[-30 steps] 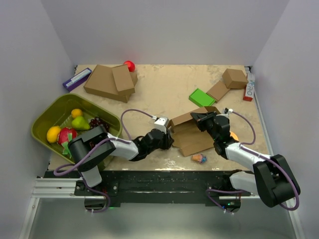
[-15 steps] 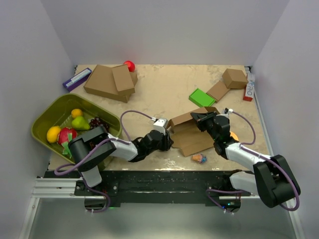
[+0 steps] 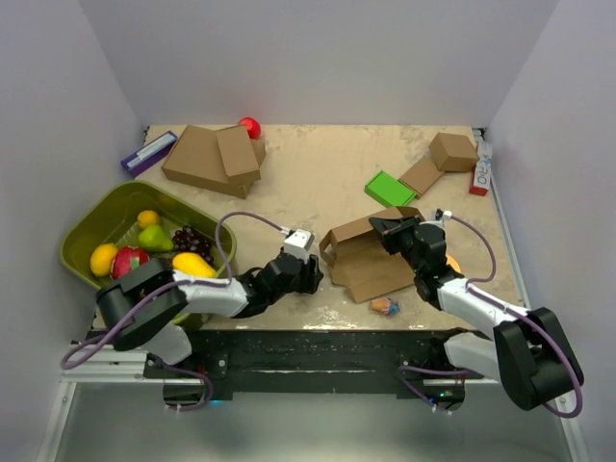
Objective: Fold the paper box
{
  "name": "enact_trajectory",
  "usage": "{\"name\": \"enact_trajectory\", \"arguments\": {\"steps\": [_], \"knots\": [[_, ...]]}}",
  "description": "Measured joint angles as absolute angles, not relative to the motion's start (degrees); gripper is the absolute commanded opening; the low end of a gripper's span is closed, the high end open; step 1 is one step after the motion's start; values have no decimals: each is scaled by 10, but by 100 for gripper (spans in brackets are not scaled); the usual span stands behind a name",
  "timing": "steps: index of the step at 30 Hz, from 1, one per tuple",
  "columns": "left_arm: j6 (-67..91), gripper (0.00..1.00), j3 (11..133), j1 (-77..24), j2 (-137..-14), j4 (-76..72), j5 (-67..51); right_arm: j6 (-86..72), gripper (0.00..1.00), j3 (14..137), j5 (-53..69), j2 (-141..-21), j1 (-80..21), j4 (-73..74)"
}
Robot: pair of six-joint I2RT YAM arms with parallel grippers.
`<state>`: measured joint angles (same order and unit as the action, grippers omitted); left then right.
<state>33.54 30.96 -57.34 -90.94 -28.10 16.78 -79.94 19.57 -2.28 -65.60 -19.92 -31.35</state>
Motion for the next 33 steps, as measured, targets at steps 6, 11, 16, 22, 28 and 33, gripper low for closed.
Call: {"name": "enact_trajectory", "arguments": {"steps": [6, 11, 16, 22, 28, 33], "knots": [[281, 57, 275, -563, -797, -280, 161, -799, 0, 196, -25, -648, -199, -307], [225, 57, 275, -524, -802, -296, 137, -799, 0, 196, -25, -648, -199, -307], [134, 55, 280, -514, -841, -339, 93, -799, 0, 196, -25, -648, -199, -307], [39, 51, 309, -513, -886, -381, 39, -799, 0, 196, -25, -648, -199, -307], [-11, 40, 353, -511, -927, -398, 7, -799, 0, 194, -31, -648, -199, -307], [-26, 37, 361, -510, -944, -400, -13, -799, 0, 183, -37, -649, -199, -310]]}}
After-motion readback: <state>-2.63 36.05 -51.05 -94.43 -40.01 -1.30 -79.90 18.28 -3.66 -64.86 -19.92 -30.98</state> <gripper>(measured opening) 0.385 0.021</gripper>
